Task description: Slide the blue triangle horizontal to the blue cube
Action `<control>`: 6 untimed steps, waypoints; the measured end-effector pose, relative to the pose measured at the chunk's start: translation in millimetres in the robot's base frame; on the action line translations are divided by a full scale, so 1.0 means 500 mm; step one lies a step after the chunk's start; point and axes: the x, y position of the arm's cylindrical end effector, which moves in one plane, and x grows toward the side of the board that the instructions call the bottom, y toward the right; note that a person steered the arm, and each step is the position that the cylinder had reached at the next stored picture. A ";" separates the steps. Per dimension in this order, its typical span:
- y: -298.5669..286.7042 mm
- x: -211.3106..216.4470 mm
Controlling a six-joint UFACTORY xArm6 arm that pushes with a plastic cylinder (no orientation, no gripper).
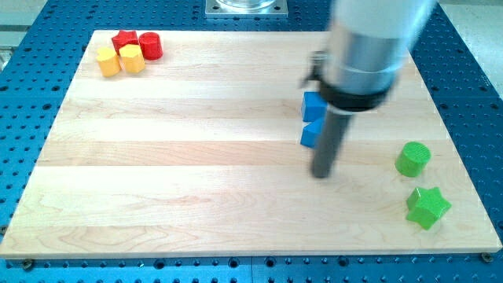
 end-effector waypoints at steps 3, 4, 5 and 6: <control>0.159 -0.106; 0.158 -0.168; 0.158 -0.233; 0.163 -0.307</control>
